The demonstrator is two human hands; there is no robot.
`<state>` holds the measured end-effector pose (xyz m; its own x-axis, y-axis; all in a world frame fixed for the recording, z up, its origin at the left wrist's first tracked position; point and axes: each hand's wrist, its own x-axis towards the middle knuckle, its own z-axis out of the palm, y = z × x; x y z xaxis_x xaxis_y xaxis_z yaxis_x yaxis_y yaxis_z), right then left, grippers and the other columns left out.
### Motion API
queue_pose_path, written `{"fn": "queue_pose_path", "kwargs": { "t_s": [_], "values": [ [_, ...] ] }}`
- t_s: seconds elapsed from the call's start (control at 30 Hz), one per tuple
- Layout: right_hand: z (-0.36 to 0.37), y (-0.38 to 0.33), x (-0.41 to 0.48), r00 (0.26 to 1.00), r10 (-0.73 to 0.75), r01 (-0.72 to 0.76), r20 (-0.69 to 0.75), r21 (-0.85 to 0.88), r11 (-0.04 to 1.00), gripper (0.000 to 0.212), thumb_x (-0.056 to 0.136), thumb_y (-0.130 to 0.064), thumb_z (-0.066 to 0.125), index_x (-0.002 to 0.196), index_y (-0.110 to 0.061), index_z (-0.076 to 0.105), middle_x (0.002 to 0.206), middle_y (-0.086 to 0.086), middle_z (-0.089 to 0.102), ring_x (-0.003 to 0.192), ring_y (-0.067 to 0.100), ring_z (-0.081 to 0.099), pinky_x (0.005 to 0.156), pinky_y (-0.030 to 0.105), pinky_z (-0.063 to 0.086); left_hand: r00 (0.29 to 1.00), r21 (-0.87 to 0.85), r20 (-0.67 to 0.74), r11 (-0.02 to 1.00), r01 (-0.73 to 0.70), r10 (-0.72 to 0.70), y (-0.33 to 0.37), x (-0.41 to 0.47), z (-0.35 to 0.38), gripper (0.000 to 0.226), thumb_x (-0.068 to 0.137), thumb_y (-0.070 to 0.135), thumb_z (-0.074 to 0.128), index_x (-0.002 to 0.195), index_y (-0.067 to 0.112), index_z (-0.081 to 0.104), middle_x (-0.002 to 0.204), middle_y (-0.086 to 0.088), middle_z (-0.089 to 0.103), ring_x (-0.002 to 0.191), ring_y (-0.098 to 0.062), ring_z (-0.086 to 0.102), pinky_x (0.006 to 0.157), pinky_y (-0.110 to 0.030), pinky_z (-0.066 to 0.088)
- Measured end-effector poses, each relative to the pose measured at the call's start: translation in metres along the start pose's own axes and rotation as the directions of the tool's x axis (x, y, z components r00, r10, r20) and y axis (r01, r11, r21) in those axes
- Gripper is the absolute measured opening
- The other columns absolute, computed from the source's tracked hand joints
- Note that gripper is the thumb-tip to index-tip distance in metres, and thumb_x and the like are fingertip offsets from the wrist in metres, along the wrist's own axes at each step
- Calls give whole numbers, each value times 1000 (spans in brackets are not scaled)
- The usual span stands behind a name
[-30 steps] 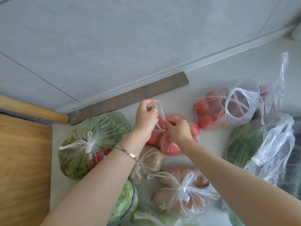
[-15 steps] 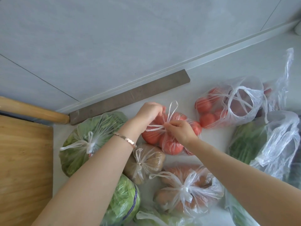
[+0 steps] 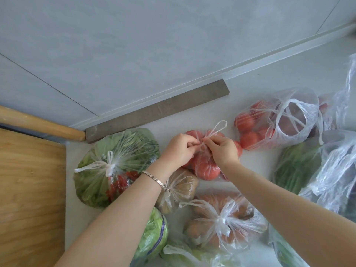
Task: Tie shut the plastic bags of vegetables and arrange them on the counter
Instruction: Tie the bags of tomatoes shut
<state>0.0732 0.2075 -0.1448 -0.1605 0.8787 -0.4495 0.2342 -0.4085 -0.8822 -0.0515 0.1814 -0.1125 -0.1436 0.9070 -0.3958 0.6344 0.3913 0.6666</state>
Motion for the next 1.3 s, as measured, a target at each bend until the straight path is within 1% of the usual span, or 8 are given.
{"fn": "queue_pose_path", "kwargs": {
  "t_s": [0.2,0.33,0.47,0.63,0.77,0.93,1.1,1.3],
  "values": [
    [0,-1,-1,997,21,-19,-70,29,999,5,81,-16,68,78,-11,68,53,-5,60,44,4,52,46,18,44,999,-58,-26,998,27,-29,-1,1,6,12,82,18,67,85,9,73,60,10,58,57,-5,53,57,-12,42],
    [-4,-7,-2,995,94,-92,-36,51,994,31,73,-19,76,95,-18,54,69,2,63,54,12,58,52,24,50,990,-130,-37,983,133,-138,-2,3,10,17,85,21,64,83,6,72,71,-2,64,72,-18,59,72,-31,48],
    [-11,-4,-7,993,-56,68,104,-118,991,32,74,-12,73,98,-21,53,75,7,66,58,14,57,48,15,46,974,-211,3,952,223,-228,-2,6,9,16,85,20,63,87,6,72,65,5,59,67,-10,53,65,-23,41],
    [-7,-5,-9,911,-325,412,254,-546,730,35,79,-3,57,111,-15,66,79,-3,52,69,12,47,55,17,32,975,-194,51,955,223,-217,-3,6,6,15,84,18,65,91,7,71,78,-3,66,77,-15,57,71,-25,44],
    [-4,-9,-6,911,-264,410,316,-650,640,26,84,-9,55,106,-10,68,89,11,57,79,26,54,63,23,34,987,-102,30,982,161,-159,-5,4,6,15,83,19,66,90,8,72,81,-3,65,81,-17,59,80,-33,47],
    [-6,-15,-1,919,-245,390,308,-634,668,21,84,-10,57,101,-6,69,98,16,63,90,28,58,67,22,36,992,-118,-27,986,116,-120,-8,-2,10,14,83,20,65,88,9,72,80,-2,66,76,-14,57,73,-28,44],
    [-9,-19,-2,922,-271,384,277,-559,735,17,78,-8,63,92,-5,72,86,12,68,74,21,58,66,26,46,986,-86,-166,996,1,-15,-10,-11,17,20,86,21,62,98,7,70,98,-7,68,89,-18,60,74,-22,39],
    [-15,-19,1,948,-227,301,223,-395,868,18,68,-3,70,66,-17,59,57,-11,53,45,-1,46,47,6,35,962,-33,-259,995,-94,82,-11,-13,24,20,87,17,59,95,2,69,94,-10,63,85,-20,58,72,-24,45]
  ]
}}
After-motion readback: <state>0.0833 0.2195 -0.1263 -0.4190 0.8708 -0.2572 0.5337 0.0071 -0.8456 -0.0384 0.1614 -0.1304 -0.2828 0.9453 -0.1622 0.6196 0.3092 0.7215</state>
